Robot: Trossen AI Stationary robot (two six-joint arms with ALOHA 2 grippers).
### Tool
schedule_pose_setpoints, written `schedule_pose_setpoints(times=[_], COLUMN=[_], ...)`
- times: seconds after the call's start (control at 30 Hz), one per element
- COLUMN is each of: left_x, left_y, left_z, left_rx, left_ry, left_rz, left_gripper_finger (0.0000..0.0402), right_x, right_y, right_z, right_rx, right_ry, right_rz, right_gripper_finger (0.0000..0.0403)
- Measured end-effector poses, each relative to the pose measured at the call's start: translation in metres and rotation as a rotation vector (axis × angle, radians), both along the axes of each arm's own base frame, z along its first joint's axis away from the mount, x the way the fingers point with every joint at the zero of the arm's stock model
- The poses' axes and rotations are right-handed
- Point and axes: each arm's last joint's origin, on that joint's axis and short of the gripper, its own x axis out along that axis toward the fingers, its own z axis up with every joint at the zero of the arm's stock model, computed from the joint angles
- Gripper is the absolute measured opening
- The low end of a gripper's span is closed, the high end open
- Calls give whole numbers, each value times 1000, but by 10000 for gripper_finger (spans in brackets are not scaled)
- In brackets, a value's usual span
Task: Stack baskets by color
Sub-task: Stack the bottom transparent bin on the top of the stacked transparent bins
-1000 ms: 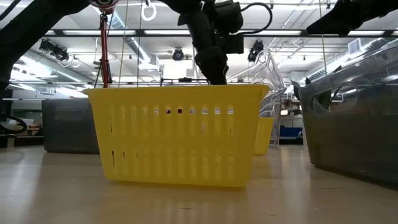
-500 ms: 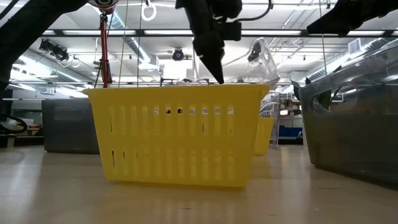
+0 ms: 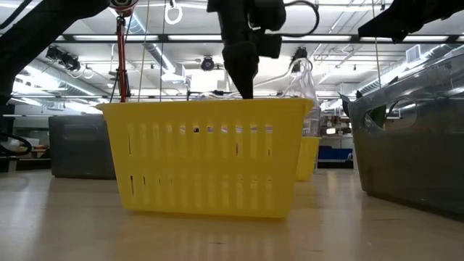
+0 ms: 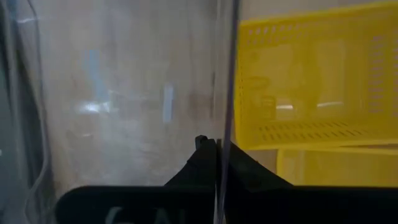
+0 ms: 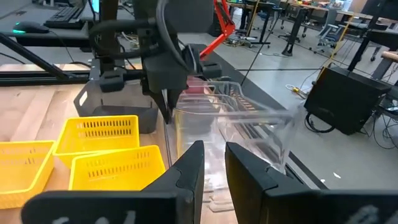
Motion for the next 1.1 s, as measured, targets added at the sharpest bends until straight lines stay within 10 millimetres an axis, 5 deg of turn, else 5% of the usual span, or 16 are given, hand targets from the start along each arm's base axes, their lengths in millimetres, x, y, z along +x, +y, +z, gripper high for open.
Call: schedule_pose_setpoints(times=[0.5, 0.87, 1.1], left_x=[-3, -13, -11], left_y=[-3, -5, -4], left_z=[-5, 21, 11], left_rx=[-7, -4, -30], left_ry=[60, 96, 133], left_rz=[35, 66, 63], left_gripper_finger=[6, 6, 7], right_x=[0, 0, 0], right_y=[0, 0, 0], right_z=[0, 1, 1], right_rx=[-8, -9, -9], right_ry=[3, -12, -11], right_rz=[2, 2, 3], right_gripper_finger=[71, 71, 71])
